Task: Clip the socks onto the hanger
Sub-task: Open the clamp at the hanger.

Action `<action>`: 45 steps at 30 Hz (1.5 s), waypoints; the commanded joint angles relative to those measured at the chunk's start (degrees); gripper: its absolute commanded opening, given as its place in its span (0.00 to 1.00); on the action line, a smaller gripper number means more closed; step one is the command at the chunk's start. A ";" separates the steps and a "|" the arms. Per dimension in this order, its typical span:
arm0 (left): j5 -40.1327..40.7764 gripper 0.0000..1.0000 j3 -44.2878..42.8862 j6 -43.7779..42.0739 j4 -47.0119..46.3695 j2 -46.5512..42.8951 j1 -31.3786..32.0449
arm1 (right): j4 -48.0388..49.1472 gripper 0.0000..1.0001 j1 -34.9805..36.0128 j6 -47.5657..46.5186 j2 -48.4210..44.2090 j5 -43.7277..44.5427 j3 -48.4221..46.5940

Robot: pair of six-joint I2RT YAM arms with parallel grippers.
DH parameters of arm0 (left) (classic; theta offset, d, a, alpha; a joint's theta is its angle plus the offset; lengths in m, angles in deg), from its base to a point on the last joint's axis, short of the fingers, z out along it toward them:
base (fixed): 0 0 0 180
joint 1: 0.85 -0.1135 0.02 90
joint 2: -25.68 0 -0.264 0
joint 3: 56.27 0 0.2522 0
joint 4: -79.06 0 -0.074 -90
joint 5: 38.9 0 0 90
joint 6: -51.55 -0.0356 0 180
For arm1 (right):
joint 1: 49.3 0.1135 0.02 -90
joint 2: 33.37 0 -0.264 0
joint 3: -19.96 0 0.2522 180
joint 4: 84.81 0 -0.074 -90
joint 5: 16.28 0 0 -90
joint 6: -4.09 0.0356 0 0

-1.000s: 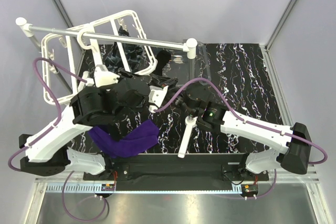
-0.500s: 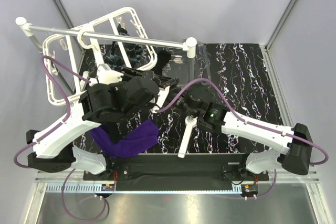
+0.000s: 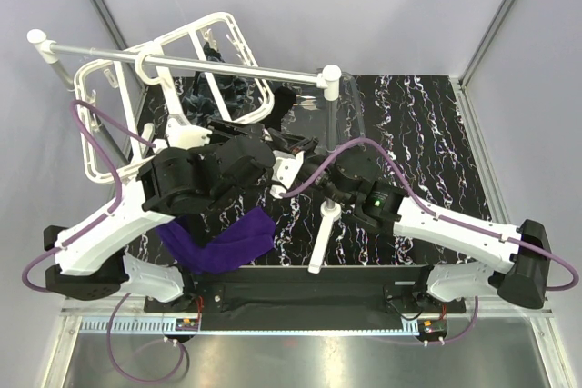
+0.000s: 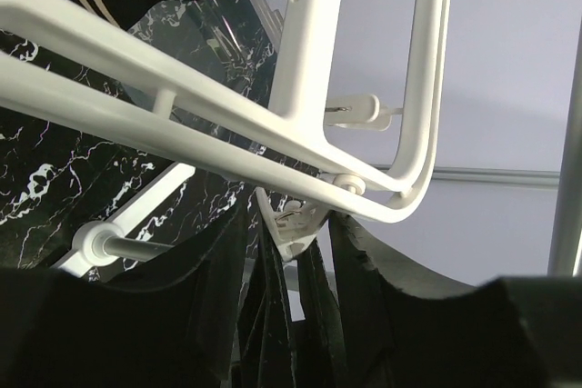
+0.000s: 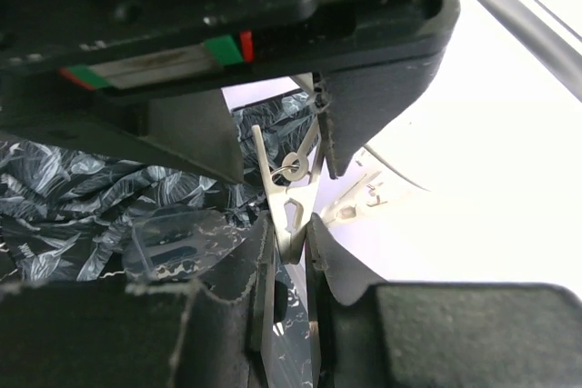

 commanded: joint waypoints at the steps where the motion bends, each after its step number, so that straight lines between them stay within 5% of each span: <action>1: 7.68 0.46 -0.84 2.17 11.23 -0.85 -0.58 | -1.35 0.00 -0.14 0.48 -3.25 -1.99 -1.26; 11: 9.09 0.45 -1.55 1.73 11.23 0.21 -0.58 | -2.50 0.00 -0.14 -1.19 -3.16 -4.37 -1.62; 23: 9.62 0.00 0.91 -1.52 6.41 -1.46 -0.58 | -0.83 0.00 -0.14 -1.37 -2.63 -5.17 -1.44; 25: 9.62 0.00 1.44 -2.75 5.70 -1.81 -0.58 | -0.91 0.00 -0.14 -0.67 -2.63 -4.99 -1.53; 26: 9.62 0.00 1.53 -3.36 4.91 -1.90 -0.58 | -1.26 0.04 -0.14 -0.40 -2.63 -4.90 -1.70; 29: 9.44 0.00 2.14 -6.27 3.06 -2.34 -0.58 | -2.14 0.39 -0.05 0.83 -3.68 -2.89 -0.31; 32: 9.27 0.00 2.93 -8.37 0.61 -3.04 -0.58 | -3.98 0.57 -0.05 2.23 -6.32 -1.04 1.37; 38: 8.13 0.00 6.36 -13.65 -5.46 -5.06 -0.49 | -10.31 0.67 -0.14 4.87 -12.64 -1.56 3.21; 45: 7.42 0.00 9.78 -19.97 -11.61 -6.90 -0.49 | -21.03 0.60 -0.14 15.48 -21.42 -3.24 -0.73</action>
